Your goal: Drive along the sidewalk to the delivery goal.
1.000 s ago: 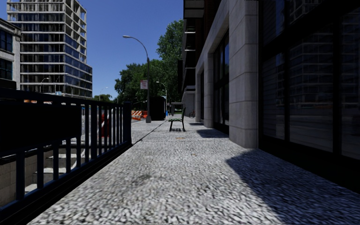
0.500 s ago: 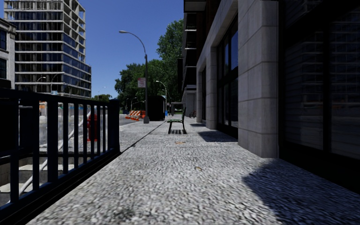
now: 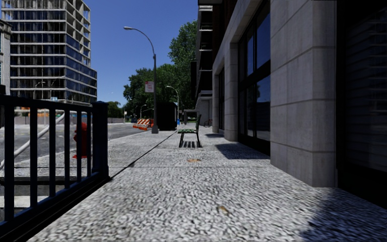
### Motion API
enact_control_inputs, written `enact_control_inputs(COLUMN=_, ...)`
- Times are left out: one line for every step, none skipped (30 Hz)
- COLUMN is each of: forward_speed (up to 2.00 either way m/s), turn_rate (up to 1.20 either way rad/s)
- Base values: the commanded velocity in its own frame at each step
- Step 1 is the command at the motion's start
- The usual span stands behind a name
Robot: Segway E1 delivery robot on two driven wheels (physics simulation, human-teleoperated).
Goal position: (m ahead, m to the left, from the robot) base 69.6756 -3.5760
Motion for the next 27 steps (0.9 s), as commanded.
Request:
enact_control_inputs(forward_speed=1.63, turn_rate=0.04)
enact_control_inputs(forward_speed=1.63, turn_rate=0.04)
enact_control_inputs(forward_speed=1.63, turn_rate=0.04)
enact_control_inputs(forward_speed=1.63, turn_rate=0.04)
enact_control_inputs(forward_speed=1.63, turn_rate=0.04)
enact_control_inputs(forward_speed=1.63, turn_rate=0.04)
enact_control_inputs(forward_speed=1.63, turn_rate=0.04)
enact_control_inputs(forward_speed=1.63, turn_rate=0.05)
enact_control_inputs(forward_speed=1.63, turn_rate=0.04)
enact_control_inputs(forward_speed=1.63, turn_rate=0.04)
enact_control_inputs(forward_speed=1.63, turn_rate=0.04)
enact_control_inputs(forward_speed=1.63, turn_rate=0.04)
enact_control_inputs(forward_speed=1.63, turn_rate=0.04)
enact_control_inputs(forward_speed=1.63, turn_rate=0.04)
enact_control_inputs(forward_speed=1.63, turn_rate=0.04)
enact_control_inputs(forward_speed=1.63, turn_rate=0.04)
enact_control_inputs(forward_speed=1.63, turn_rate=0.04)
enact_control_inputs(forward_speed=1.63, turn_rate=0.04)
enact_control_inputs(forward_speed=1.63, turn_rate=0.04)
enact_control_inputs(forward_speed=1.63, turn_rate=0.04)
enact_control_inputs(forward_speed=1.63, turn_rate=0.04)
enact_control_inputs(forward_speed=1.63, turn_rate=0.04)
enact_control_inputs(forward_speed=1.63, turn_rate=0.04)
enact_control_inputs(forward_speed=1.63, turn_rate=0.04)
enact_control_inputs(forward_speed=1.63, turn_rate=0.04)
enact_control_inputs(forward_speed=1.63, turn_rate=0.04)
enact_control_inputs(forward_speed=1.63, turn_rate=0.04)
